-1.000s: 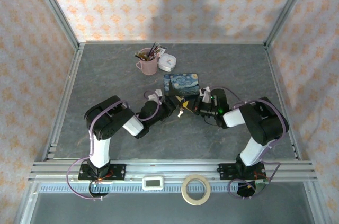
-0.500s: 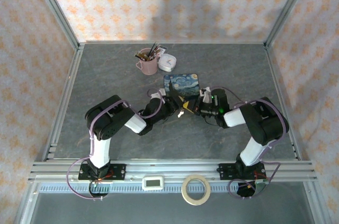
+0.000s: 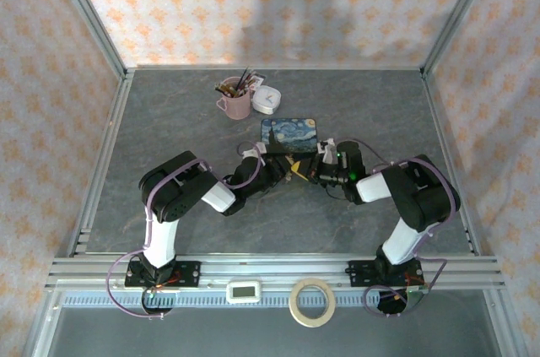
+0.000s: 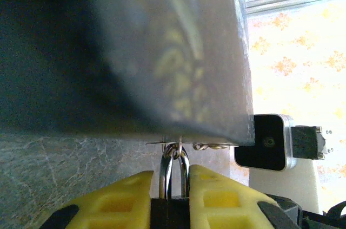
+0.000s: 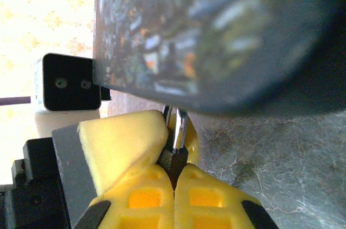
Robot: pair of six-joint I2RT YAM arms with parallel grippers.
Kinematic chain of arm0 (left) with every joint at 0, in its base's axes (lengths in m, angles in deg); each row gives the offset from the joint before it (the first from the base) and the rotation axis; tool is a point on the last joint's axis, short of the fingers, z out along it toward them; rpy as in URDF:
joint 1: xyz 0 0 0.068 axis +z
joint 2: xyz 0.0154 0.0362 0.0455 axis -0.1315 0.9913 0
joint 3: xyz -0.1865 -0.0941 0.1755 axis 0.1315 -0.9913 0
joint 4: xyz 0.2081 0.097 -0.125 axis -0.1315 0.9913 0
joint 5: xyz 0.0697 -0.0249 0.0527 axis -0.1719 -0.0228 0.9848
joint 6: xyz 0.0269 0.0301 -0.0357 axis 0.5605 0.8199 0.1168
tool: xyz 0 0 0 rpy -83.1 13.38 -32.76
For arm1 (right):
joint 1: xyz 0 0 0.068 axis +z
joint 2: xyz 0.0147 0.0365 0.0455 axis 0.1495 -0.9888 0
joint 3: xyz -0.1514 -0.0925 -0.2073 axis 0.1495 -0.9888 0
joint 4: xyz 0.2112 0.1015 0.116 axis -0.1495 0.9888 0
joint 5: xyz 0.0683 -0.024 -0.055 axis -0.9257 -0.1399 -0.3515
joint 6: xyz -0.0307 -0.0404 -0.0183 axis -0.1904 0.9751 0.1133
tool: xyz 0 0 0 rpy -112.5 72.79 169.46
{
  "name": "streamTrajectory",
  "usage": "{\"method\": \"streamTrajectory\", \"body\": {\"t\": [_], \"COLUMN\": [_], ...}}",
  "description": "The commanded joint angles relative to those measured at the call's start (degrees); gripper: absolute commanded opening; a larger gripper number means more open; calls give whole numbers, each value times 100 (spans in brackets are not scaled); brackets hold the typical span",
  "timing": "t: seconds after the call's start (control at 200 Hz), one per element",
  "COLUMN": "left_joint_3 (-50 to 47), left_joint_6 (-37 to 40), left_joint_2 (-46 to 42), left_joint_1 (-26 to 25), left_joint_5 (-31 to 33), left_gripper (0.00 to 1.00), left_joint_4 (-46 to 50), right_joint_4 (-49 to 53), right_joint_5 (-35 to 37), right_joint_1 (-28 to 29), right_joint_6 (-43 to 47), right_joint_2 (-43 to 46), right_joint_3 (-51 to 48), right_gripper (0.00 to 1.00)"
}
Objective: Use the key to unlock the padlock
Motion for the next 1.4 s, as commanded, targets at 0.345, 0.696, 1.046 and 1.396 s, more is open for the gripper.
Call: {"method": "streamTrajectory", "body": {"t": [0.345, 0.696, 1.046, 1.396], "left_joint_3": [-39, 66, 89, 145], "left_joint_6": [-79, -672, -840, -890], "left_joint_2": [-41, 191, 222, 273], "left_joint_1": [-83, -416, -553, -572], "left_joint_5": [64, 861, 1270, 1255], "left_gripper": [0, 0, 0, 0], "left_joint_4": [-513, -1165, -1317, -1331], "right_joint_4": [95, -565, -1198, -2267], "right_joint_5": [147, 2026, 2723, 2679], "right_joint_1": [-63, 719, 1043, 1249], "right_joint_6": [-134, -1698, -2430, -2896], "right_joint_2": [436, 1769, 1808, 957], "right_joint_3": [113, -1357, -1604, -1498], "right_gripper": [29, 40, 33, 29]}}
